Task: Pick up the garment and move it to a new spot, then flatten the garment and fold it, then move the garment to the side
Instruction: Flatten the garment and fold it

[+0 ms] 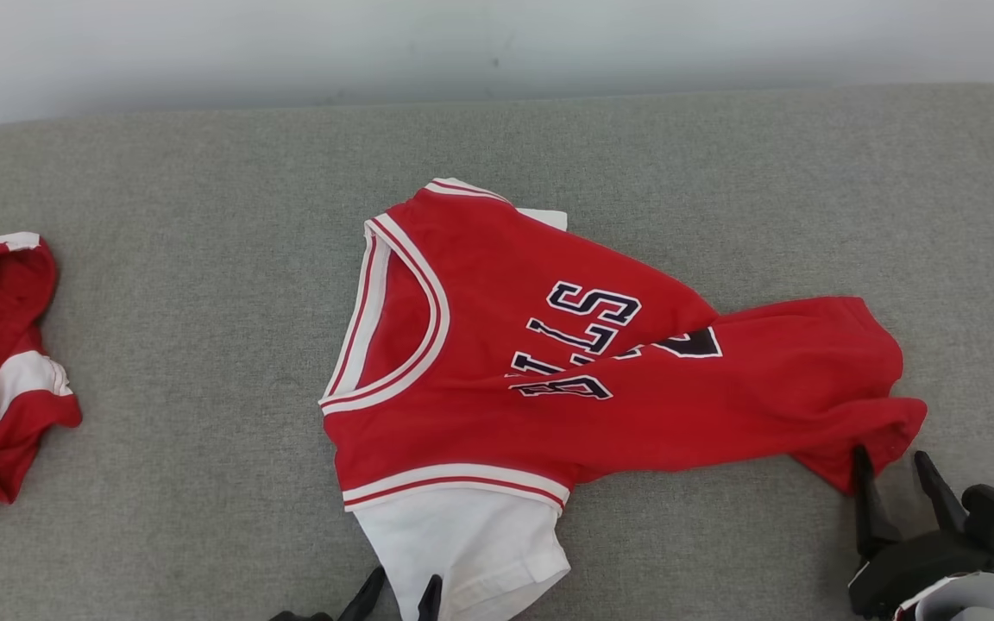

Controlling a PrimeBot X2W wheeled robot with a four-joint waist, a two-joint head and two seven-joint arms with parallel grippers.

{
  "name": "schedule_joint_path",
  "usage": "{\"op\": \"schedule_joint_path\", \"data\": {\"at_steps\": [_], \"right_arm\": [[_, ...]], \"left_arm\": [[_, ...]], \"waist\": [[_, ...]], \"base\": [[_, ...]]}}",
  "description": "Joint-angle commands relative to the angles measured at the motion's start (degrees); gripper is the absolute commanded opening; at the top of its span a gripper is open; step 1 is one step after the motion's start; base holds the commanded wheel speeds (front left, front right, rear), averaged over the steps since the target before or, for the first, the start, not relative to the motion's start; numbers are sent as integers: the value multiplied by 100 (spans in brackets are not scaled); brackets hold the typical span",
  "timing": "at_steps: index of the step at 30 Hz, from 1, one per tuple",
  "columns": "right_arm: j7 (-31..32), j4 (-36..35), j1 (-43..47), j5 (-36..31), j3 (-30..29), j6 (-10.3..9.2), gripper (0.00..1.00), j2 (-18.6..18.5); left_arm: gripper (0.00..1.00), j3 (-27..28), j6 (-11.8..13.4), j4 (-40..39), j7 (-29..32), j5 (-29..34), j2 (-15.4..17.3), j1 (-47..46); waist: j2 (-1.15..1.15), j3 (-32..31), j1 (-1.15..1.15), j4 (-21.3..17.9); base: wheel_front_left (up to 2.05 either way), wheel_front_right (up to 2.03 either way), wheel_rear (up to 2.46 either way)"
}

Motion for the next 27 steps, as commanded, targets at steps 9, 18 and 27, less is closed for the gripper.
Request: {"op": "schedule_joint_path", "data": {"at_steps": [9, 18, 27], "right_arm": [[1, 569, -390, 358, 419, -16, 45, -101], [-1, -101, 191, 618, 897, -16, 0, -314], [-1, -1650, 897, 837, 1396, -16, 0, -518]], "left_arm": [[93, -681, -36, 663, 133, -736, -55, -235], [0, -292, -19, 264, 50, -1219, 8, -297], [0, 688, -23, -1065, 50, -939, 46, -144]], "waist": [[0, 18, 0, 0], [0, -281, 0, 36], [0, -501, 0, -127]], "base": [[0, 0, 0], [0, 0, 0], [0, 0, 0]]}}
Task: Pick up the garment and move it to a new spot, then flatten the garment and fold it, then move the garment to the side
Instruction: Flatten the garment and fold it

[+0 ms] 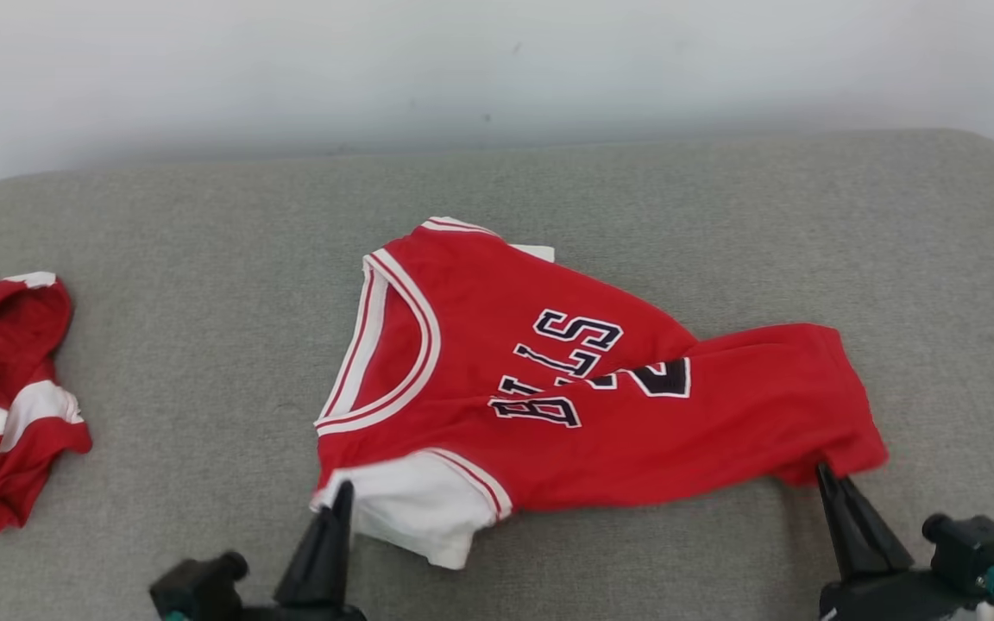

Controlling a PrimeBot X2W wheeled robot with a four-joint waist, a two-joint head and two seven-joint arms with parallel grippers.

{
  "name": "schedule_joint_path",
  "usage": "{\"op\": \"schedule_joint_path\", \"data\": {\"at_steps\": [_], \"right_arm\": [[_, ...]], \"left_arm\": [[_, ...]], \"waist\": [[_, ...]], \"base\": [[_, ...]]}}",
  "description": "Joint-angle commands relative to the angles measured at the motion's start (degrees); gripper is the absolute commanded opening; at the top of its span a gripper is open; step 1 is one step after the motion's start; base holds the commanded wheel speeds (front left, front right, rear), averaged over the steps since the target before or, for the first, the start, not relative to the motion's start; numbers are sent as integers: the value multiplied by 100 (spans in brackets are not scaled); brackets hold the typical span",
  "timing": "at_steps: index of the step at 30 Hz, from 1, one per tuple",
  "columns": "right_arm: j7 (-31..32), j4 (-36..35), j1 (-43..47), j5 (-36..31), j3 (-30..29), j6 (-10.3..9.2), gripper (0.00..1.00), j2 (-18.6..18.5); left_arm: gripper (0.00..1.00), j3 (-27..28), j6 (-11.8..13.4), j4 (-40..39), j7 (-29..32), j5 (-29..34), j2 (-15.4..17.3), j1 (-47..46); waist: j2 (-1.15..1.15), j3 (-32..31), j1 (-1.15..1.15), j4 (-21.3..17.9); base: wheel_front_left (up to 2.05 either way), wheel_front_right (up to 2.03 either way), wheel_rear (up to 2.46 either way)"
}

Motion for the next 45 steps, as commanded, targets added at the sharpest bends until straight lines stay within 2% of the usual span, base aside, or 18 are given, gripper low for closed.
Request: {"op": "schedule_joint_path", "data": {"at_steps": [1, 6, 10, 14, 17, 23, 30, 37, 45], "right_arm": [[-1, -89, -26, 51, 17, -16, 0, -33], [-1, -514, -651, 248, 165, -16, 0, -153], [-1, -391, -1649, 490, 318, -16, 0, -262], [78, -133, -3033, 774, 425, -15, 0, -387], [334, 73, -4154, 955, 500, -15, 0, -482], [976, 520, -6587, 1226, 363, -16, 0, -615], [1401, 1591, -8961, 948, 201, -16, 0, -660], [1336, 2731, -10305, 578, 238, -16, 0, -814], [1148, 3445, -10789, 484, 425, -17, 0, -697]], "left_arm": [[0, 54, 13, -75, -2, 52, 66, -113], [0, 67, 12, -324, 36, 177, 517, -1001], [0, 114, 12, -347, 344, 99, 918, -2322], [0, 293, 48, -13, 820, 24, 1204, -3972], [0, 402, 93, 405, 1139, -65, 1210, -5323], [0, 331, 111, 1389, 1498, 193, 1329, -8027], [0, -21, 72, 2529, 1483, 594, 1384, -10555], [0, -207, 77, 3611, 1277, 844, 1386, -12031], [0, -324, 42, 4411, 987, 832, 1355, -12509]], "waist": [[-1, -48, 0, -83], [-1, 54, 0, -236], [-1, 457, 0, -315], [-1, 1141, 0, -316], [-1, 1680, 0, -284], [-1, 2598, 0, -227], [-1, 3111, 0, -362], [-1, 3341, 0, -428], [-1, 3471, 0, -511]], "base": [[0, 0, 0], [0, 0, 0], [0, 0, 0], [0, 0, 0], [0, 0, 0], [0, 0, 0], [0, 0, 0], [0, 0, 0], [0, 0, 0]]}}
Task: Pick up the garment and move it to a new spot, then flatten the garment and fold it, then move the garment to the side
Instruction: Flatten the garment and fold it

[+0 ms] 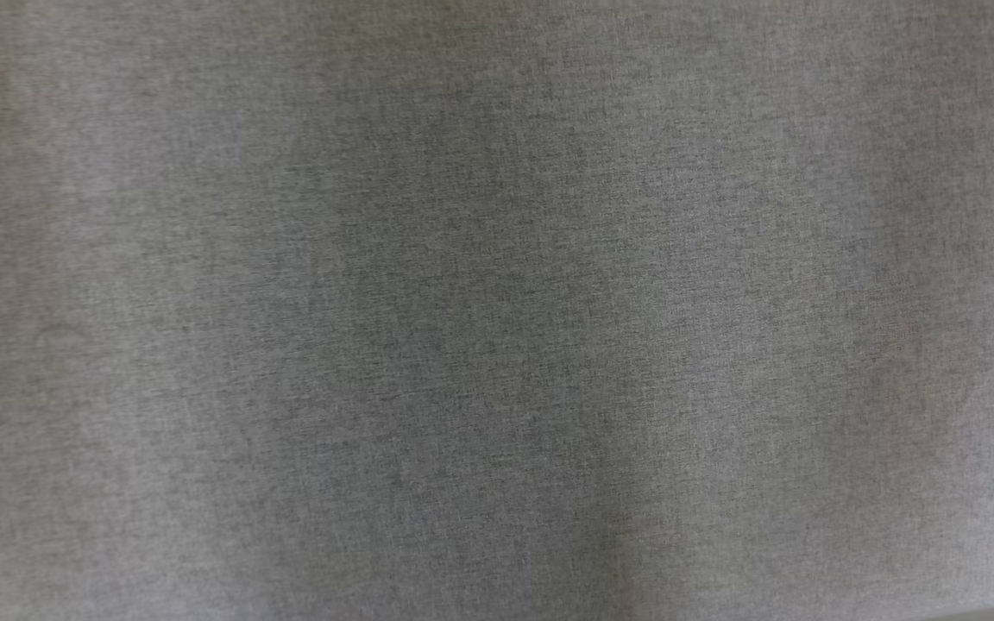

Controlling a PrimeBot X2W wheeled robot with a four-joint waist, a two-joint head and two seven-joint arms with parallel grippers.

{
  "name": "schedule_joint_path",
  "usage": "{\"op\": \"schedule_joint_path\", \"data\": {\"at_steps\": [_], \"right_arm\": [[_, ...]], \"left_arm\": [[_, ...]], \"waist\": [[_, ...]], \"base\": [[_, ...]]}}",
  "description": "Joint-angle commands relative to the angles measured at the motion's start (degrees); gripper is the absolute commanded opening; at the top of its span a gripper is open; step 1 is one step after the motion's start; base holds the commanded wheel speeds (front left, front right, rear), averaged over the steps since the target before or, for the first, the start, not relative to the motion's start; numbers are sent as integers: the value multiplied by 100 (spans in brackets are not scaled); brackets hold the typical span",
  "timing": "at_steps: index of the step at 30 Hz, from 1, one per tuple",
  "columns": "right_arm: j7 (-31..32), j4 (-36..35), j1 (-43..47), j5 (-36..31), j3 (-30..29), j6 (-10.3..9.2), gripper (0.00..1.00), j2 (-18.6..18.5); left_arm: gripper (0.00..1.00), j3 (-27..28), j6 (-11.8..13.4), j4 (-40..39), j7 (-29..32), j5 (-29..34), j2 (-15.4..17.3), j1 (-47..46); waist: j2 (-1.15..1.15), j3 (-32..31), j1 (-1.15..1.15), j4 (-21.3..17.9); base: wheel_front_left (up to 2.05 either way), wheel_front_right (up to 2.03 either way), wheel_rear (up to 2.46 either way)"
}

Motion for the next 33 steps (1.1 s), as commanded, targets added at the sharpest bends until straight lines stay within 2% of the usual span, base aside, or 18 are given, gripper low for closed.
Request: {"op": "schedule_joint_path", "data": {"at_steps": [1, 13, 24, 29, 33], "right_arm": [[-68, 91, -59, -35, 28, -18, 0, -35], [-285, 591, -314, 88, 527, -18, 0, 17], [-423, 778, -257, 299, 968, -18, 0, 119], [-519, 741, 25, 454, 1175, -17, 0, 109], [-729, 456, 786, 806, 1463, -18, 0, 185]], "left_arm": [[0, 9, -6, 116, -67, -47, 55, -112], [0, -263, -21, 735, -471, -126, 94, -313], [0, -610, -25, 828, -598, -477, 81, -31], [0, -793, -27, 652, -670, -799, 77, 338], [0, -1012, -28, 115, -804, -1341, 216, 1209]], "waist": [[-1, 54, -1, -45], [-1, 73, -1, -26], [-1, -43, -1, -15], [-1, -315, -1, 0], [-1, -783, -1, -1]], "base": [[0, 0, 0], [0, 0, 0], [0, 0, 0], [0, 0, 0], [0, 0, 0]]}}
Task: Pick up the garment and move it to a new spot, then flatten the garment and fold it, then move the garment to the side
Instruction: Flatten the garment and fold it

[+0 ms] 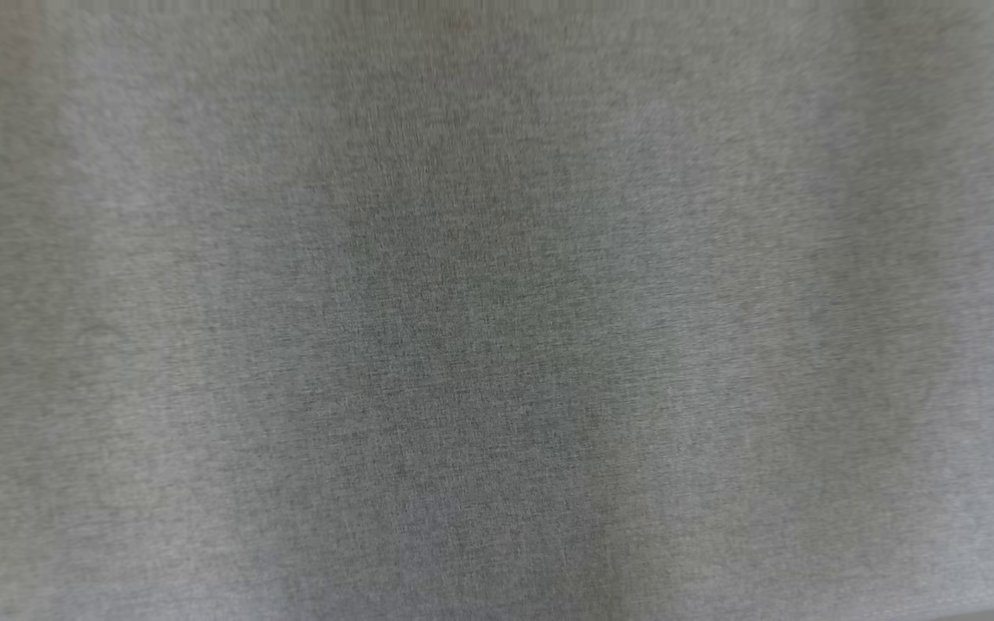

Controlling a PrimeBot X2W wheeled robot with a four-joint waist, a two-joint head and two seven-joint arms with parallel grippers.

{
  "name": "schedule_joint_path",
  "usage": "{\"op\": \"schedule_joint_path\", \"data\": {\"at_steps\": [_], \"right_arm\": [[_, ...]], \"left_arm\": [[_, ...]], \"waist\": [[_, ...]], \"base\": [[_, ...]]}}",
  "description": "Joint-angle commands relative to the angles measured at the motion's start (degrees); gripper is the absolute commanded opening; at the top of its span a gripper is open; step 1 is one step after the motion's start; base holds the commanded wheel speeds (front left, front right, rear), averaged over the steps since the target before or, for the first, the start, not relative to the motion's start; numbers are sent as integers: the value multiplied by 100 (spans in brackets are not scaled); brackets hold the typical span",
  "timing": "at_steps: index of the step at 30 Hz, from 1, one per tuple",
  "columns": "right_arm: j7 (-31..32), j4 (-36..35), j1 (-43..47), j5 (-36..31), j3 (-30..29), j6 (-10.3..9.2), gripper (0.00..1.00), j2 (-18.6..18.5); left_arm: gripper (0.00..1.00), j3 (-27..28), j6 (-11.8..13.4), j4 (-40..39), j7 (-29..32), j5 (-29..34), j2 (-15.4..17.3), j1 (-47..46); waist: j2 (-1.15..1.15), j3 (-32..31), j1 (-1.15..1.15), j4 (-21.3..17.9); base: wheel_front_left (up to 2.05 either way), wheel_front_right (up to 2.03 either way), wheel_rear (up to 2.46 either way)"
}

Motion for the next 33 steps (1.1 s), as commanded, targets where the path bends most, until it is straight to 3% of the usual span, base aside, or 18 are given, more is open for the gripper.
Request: {"op": "schedule_joint_path", "data": {"at_steps": [1, 7, 12, 15, 17, 24, 29, 33], "right_arm": [[-98, -189, 413, 194, 97, -16, 0, 4], [-237, -1084, 1742, 746, 530, -16, 0, -220], [-312, -2099, 3216, 1182, 790, -16, 0, -631], [-366, -2719, 4118, 1327, 826, -16, 0, -935], [-394, -3112, 4730, 1414, 741, -16, 0, -1139], [-376, -4176, 6837, 1287, 211, -16, 0, -1474], [-218, -4668, 8269, 1117, -329, -16, 0, -1398], [-63, -4961, 9337, 891, -827, -16, 0, -1163]], "left_arm": [[0, -71, 17, -214, -81, -193, 151, 440], [0, -221, 17, -1269, -206, -822, 623, 1870], [0, 88, 92, -2507, -271, -1364, 1154, 3678], [0, 301, 408, -3551, -287, -1500, 1406, 5016], [0, 545, 781, -4383, -294, -1558, 1495, 5879], [0, 894, 1795, -6635, -288, -1657, 1394, 8895], [0, 1063, 2065, -7270, -289, -1575, 1079, 10516], [0, 1281, 2093, -7415, -289, -1400, 768, 11493]], "waist": [[0, -430, 1, -3], [0, -1004, 1, 6], [0, -1475, 1, 41], [0, -1669, 1, 76], [0, -1765, 1, 123], [0, -2035, 1, 145], [0, -2152, 1, 160], [0, -2223, 1, 186]], "base": [[0, 0, 0], [0, 0, 0], [0, 0, 0], [0, 0, 0], [0, 0, 0], [0, 0, 0], [0, 0, 0], [0, 0, 0]]}}
